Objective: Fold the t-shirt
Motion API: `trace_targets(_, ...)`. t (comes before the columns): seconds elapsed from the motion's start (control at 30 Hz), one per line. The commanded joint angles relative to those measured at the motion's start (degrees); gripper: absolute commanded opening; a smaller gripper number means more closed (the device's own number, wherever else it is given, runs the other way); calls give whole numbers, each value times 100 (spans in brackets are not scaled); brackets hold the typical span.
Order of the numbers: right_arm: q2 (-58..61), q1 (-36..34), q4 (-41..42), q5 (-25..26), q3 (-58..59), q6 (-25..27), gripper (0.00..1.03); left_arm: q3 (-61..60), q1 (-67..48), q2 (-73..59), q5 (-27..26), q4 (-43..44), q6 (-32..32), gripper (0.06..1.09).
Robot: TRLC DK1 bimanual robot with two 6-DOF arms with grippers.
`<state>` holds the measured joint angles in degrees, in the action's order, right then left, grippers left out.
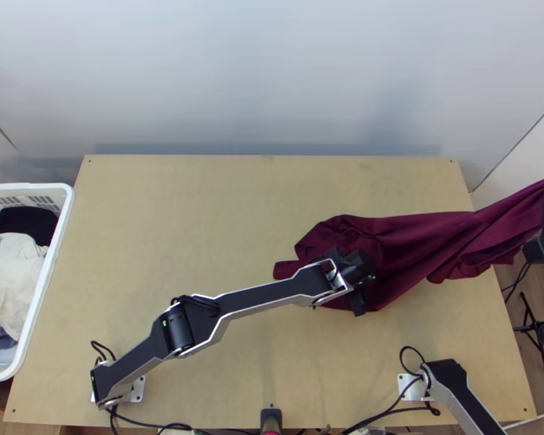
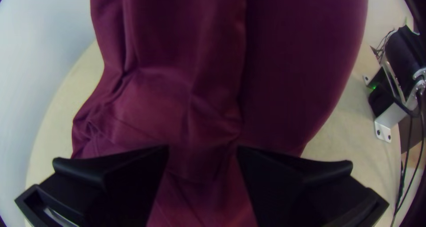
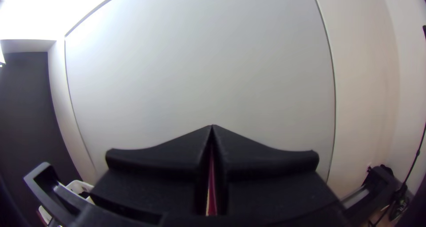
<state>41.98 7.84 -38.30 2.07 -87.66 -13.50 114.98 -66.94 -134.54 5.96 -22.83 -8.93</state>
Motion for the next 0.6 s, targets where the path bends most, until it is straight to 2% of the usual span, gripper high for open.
trace_targets(0.0,-14,-19,-2,13,38,93,3,139,-30,-134,-437,-310,5,49)
trace_targets(0.07,-14,-19,42,13,65,102,3,156,5,-134,-437,-257,-12,12)
trace_targets(0.1,-14,-19,51,13,73,102,3,165,32,-125,-446,-257,23,10)
trace_targets(0.4,-5,-28,253,13,214,93,3,183,366,622,-437,-389,330,10)
trace_targets(0.57,30,-37,280,13,117,128,3,174,796,1738,-385,-670,392,10)
